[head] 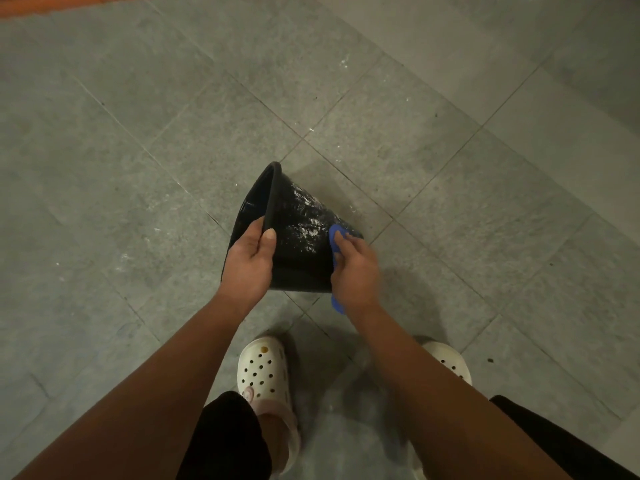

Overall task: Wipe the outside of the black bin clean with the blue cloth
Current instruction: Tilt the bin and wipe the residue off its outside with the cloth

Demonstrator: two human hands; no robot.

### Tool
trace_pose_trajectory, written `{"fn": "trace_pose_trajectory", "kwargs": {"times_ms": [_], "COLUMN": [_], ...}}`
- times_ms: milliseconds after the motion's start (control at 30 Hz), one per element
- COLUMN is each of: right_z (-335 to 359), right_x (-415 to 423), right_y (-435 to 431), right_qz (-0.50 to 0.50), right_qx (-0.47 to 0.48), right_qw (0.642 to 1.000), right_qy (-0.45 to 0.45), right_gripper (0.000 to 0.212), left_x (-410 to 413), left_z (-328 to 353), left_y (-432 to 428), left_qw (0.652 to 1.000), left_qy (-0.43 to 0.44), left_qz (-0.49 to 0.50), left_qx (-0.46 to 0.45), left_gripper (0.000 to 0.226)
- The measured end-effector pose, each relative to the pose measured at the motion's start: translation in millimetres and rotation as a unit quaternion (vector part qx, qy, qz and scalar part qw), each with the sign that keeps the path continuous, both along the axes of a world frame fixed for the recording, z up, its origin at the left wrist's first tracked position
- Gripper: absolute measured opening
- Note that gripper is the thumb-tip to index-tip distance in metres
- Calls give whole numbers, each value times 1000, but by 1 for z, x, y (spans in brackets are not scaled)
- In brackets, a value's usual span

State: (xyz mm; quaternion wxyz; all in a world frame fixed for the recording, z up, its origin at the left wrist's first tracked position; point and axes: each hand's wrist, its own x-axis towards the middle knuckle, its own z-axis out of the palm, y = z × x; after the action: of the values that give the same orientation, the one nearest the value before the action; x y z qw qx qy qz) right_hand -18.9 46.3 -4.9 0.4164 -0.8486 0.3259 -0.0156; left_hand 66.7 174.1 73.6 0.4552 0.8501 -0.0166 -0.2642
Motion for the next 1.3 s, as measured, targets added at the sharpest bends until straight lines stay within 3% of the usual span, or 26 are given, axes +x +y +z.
{"fn": "trace_pose_trajectory", "kwargs": {"times_ms": [200,400,600,767,867,1000,1133,1300], "right_z": [-13,-2,-11,2,-3,-5,-1,-6], "right_x": [-13,-2,-6,-4,2,-1,-2,-1], "right_y": [-16,5,-9,6,-9,-14,4,-11], "right_qz": [-3,13,17,26,74,63,55,72], "right_qx": [1,-37,-20,-42,-28,-20,-58,-26], "right_qw": [996,999,995,999,996,990,992,993], "right_qy": [89,-28,101,-5,47,128,95,88], "right_gripper": [49,48,63,54,63,66,65,69], "left_x": [0,0,-1,-1,-3,-2,-2,-3], "left_z": [-3,-6,-7,-7,-6,-4,-3,-1], "left_y": [0,1,0,-2,-1,-4,-5,-5], "left_qw": [1000,999,999,998,999,998,998,999], "left_qy": [-9,-33,-33,-52,-47,-46,-48,-26], "left_qz": [11,-16,12,-4,0,4,-11,5], "left_qx": [9,22,25,34,28,39,37,27], "left_gripper": [31,27,29,30,29,31,32,33]}}
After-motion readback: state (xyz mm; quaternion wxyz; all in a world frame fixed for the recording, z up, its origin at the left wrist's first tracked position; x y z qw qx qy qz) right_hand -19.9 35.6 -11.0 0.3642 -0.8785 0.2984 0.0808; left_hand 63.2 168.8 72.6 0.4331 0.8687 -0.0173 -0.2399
